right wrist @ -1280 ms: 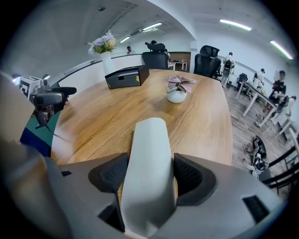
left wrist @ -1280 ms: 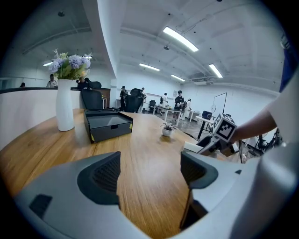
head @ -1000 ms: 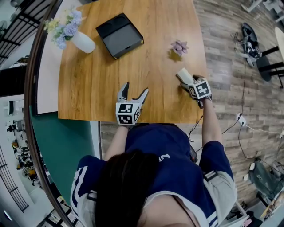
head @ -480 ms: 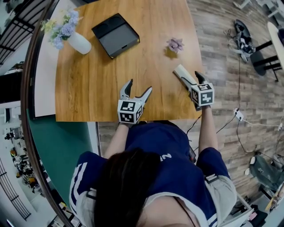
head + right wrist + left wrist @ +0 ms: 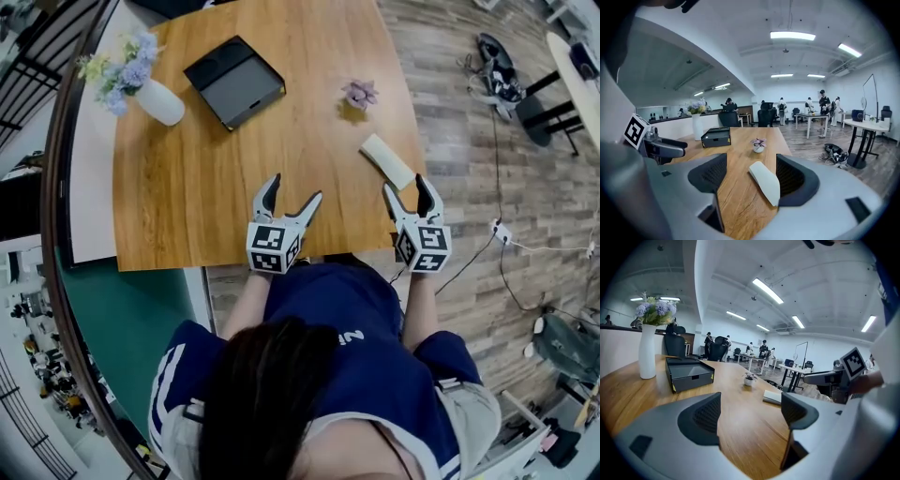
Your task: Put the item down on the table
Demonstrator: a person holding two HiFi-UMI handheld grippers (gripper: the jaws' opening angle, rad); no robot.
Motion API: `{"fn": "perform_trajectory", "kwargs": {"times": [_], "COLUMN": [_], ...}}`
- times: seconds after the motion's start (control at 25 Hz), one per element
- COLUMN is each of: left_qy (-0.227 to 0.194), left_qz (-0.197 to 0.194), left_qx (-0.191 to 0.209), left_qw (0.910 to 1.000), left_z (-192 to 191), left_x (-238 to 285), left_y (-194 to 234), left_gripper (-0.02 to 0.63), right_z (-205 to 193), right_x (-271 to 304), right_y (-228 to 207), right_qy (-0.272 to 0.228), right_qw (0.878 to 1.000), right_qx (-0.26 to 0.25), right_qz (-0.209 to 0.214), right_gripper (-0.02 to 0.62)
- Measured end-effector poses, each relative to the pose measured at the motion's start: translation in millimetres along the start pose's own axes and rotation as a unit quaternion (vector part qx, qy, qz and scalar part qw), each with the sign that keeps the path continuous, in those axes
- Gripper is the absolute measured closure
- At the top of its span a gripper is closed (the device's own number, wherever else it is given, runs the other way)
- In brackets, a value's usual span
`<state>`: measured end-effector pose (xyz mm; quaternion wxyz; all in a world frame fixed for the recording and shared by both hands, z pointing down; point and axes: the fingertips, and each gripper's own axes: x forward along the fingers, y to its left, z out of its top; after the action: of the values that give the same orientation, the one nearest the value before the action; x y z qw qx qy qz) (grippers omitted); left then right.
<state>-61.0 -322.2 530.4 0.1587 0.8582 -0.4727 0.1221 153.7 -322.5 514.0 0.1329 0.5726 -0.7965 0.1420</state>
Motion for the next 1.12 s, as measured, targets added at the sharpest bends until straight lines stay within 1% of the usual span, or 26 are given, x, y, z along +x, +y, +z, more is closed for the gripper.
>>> {"fn": "perform_trajectory", "kwargs": {"times": [0.16,0.32,0.52,0.6,0.64,0.68,0.76,0.84,0.92,0.96,1.0,1.12], "left_qy": [0.002,-0.005,-0.015,-0.018,-0.021,-0.025,-0.034,-0.046,-0.060,-0.068,-0.075,-0.084], "left_qz": [-0.006,-0.012,-0.023,-0.035,-0.041,-0.043,-0.039,-0.029,-0.016,-0.013,-0.016,-0.036], "left_qx": [-0.004,-0.003,-0.002,-0.002,-0.002,0.000,0.006,0.011,0.010,0.009,0.007,0.007], "left_qw": [1.0000,0.9999,0.9996,0.9992,0.9989,0.9988,0.9986,0.9985,0.9980,0.9976,0.9970,0.9958], "left_z": [-7,-5,2,3,5,7,11,16,23,27,32,41], "left_x": [-5,-8,-13,-14,-14,-15,-17,-20,-23,-24,-26,-27], "left_y": [-2,-1,-3,-6,-8,-9,-9,-7,-3,-2,-3,-8], "left_gripper": [0.209,0.209,0.209,0.216,0.237,0.272,0.389,0.471,0.576,0.603,0.603,0.603], "right_z": [-16,-20,-13,-11,-9,-8,-3,1,6,8,10,13], "right_x": [-18,-22,-19,-17,-17,-16,-15,-14,-13,-14,-14,-13], "right_y": [5,5,18,23,26,28,33,37,37,37,38,41], "right_qy": [0.013,0.016,0.011,0.008,0.005,0.002,-0.007,-0.017,-0.029,-0.037,-0.044,-0.056], "right_qw": [0.999,0.999,0.998,0.998,0.998,0.998,0.999,0.999,0.999,0.998,0.998,0.998], "right_qx": [-0.030,-0.030,-0.044,-0.049,-0.051,-0.052,-0.050,-0.046,-0.043,-0.039,-0.031,-0.010], "right_qz": [-0.026,-0.041,-0.032,-0.027,-0.026,-0.025,-0.019,-0.013,-0.017,-0.017,-0.013,0.007], "right_gripper": [0.259,0.261,0.262,0.277,0.306,0.335,0.382,0.427,0.501,0.559,0.584,0.586]}}
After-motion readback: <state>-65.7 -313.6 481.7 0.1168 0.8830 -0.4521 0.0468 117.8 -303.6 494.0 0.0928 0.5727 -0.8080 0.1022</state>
